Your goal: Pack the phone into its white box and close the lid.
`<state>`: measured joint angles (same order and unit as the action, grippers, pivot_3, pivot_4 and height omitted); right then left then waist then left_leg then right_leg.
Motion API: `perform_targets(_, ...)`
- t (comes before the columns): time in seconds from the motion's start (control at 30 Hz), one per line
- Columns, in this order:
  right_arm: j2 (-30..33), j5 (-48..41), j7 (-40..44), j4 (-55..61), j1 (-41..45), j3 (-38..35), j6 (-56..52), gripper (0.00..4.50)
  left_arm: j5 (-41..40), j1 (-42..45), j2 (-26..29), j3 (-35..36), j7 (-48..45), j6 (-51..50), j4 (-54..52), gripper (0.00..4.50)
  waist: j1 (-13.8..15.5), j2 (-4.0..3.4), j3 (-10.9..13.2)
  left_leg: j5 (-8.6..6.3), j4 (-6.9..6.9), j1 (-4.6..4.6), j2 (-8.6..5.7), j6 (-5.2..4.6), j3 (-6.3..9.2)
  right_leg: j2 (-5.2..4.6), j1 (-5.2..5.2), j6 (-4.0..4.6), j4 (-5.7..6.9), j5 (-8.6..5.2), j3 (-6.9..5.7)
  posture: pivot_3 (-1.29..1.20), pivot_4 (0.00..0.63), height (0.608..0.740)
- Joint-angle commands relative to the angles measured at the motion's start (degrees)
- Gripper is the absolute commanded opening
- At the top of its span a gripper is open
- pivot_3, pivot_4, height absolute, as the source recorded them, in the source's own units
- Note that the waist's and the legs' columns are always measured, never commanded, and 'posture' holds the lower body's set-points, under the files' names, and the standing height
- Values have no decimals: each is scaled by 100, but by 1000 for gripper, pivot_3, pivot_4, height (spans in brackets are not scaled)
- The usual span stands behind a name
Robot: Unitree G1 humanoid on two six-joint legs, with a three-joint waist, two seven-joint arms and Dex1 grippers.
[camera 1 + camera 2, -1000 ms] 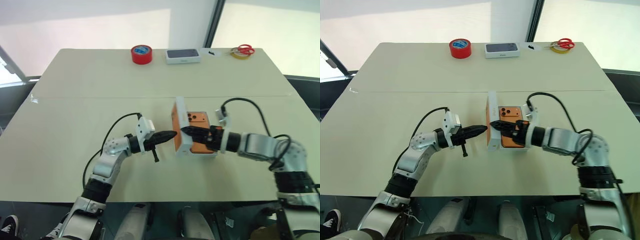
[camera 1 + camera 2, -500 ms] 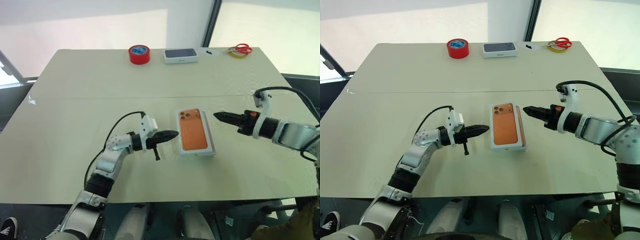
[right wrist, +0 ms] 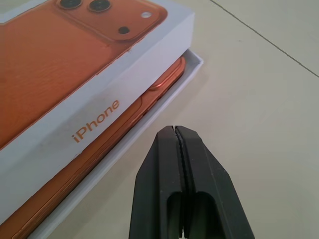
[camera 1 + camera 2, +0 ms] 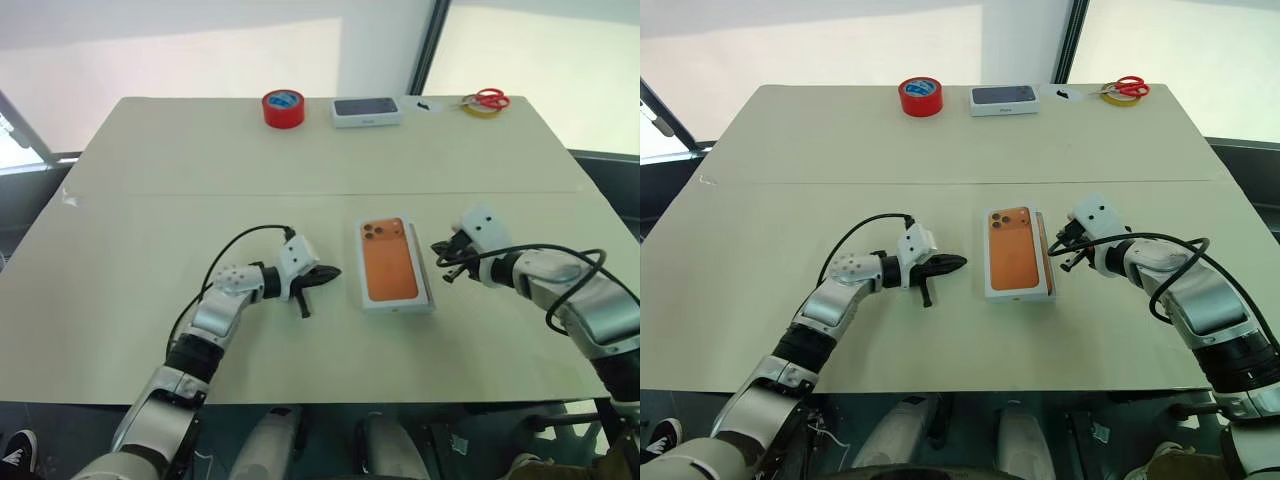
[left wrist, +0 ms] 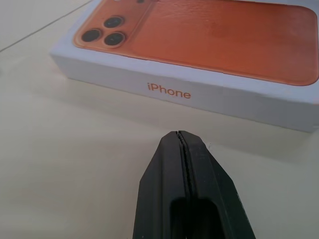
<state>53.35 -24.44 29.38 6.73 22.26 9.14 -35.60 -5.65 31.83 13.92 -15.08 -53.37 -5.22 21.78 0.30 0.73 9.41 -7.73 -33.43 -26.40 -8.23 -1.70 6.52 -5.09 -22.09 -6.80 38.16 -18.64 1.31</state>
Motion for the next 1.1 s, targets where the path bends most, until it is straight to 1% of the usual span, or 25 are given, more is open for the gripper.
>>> perform_targets(0.03,4,348,237,227,83,-137,152,26,108,281,-136,-149,-35,-111,147,0,12,0,0,0,-1,0,0,0,0,0,0,0,0,0,0,0,150,736)
perform_targets(0.13,11,591,389,301,33,-136,151,26,132,332,-215,-199,-91,-2,171,0,21,0,0,0,-1,0,0,0,0,0,0,-1,0,0,0,0,150,736)
perform_targets(0.3,-6,874,559,456,-74,-180,133,26,-35,497,-405,11,5,-133,183,0,31,0,0,0,-4,0,0,1,2,1,1,-1,2,1,-1,0,150,736)
perform_targets(0.4,5,1071,598,381,-74,-244,184,26,-66,468,-463,-1,-24,-204,134,0,32,0,0,0,-9,-1,0,1,2,1,4,-2,2,1,-3,0,150,736)
perform_targets(0.57,-24,1254,736,298,-31,-356,233,26,47,340,-266,-141,-155,-226,-59,0,30,0,0,0,-9,0,0,1,3,1,5,-2,2,1,-3,0,150,736)
perform_targets(0.7,-23,1416,820,186,22,-431,384,26,8,396,-276,-90,-98,-229,2,0,31,0,0,0,-10,0,0,1,3,2,5,-2,3,1,-3,0,150,736)
perform_targets(0.8,-127,1351,897,193,154,-566,561,26,75,434,-375,-167,-37,-194,106,0,35,0,0,0,-14,-1,-1,1,3,2,7,-3,3,1,-4,0,150,736)
perform_targets(0.9,-305,1076,1086,348,241,-753,589,26,133,482,-497,-234,-9,-134,221,0,32,0,0,0,-16,0,0,1,4,2,11,-3,3,2,-4,0,150,736)
perform_targets(1.03,-435,918,1330,584,65,-795,487,26,129,556,-627,-207,11,-94,255,0,37,1,0,-2,-23,0,0,-1,9,2,15,-4,2,2,-11,0,150,736)
perform_targets(1.1,-369,1128,1396,682,-224,-621,598,26,112,593,-646,-177,0,-103,228,0,43,1,0,-3,-29,0,0,-2,9,2,17,-4,2,2,-11,0,150,736)
